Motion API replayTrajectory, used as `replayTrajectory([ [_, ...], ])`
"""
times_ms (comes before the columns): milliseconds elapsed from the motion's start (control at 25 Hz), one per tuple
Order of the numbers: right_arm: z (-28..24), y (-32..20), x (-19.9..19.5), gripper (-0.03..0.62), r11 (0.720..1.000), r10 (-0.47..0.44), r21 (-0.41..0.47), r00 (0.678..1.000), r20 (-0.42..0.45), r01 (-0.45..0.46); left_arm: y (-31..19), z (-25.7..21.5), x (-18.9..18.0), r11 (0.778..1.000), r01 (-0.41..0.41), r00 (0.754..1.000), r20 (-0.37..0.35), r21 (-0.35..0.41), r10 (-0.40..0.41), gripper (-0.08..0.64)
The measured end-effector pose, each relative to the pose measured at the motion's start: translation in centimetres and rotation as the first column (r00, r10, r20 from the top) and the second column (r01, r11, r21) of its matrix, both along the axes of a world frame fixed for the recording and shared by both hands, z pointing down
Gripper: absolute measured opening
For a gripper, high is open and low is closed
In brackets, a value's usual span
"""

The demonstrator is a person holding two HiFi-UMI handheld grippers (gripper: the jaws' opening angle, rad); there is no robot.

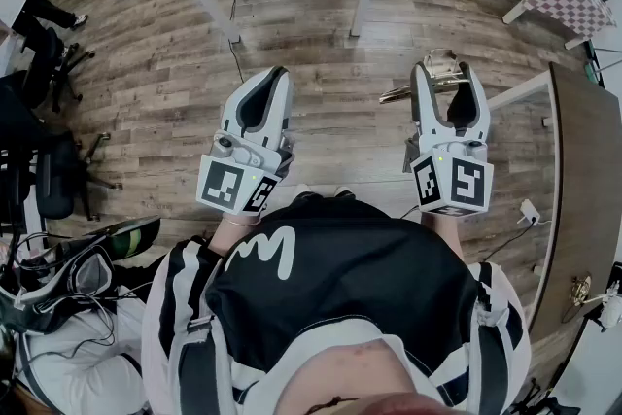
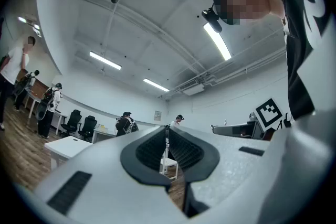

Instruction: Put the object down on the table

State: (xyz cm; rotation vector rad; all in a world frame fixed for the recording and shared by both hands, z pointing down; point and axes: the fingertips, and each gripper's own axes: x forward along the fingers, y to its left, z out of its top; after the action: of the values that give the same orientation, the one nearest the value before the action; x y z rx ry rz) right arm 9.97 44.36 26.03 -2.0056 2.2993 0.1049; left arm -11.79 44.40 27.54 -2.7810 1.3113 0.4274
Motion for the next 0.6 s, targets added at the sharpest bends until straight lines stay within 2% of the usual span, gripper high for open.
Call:
replayTrajectory([
  [600,-0.2,0.2,0.1,0.296,1.000,-0.022,-0.008,1.000,0.002,0.022,0.4,-0.2,0.9,1.000,-0.009,1.000,0.014,-0.009,0.009,0.021],
])
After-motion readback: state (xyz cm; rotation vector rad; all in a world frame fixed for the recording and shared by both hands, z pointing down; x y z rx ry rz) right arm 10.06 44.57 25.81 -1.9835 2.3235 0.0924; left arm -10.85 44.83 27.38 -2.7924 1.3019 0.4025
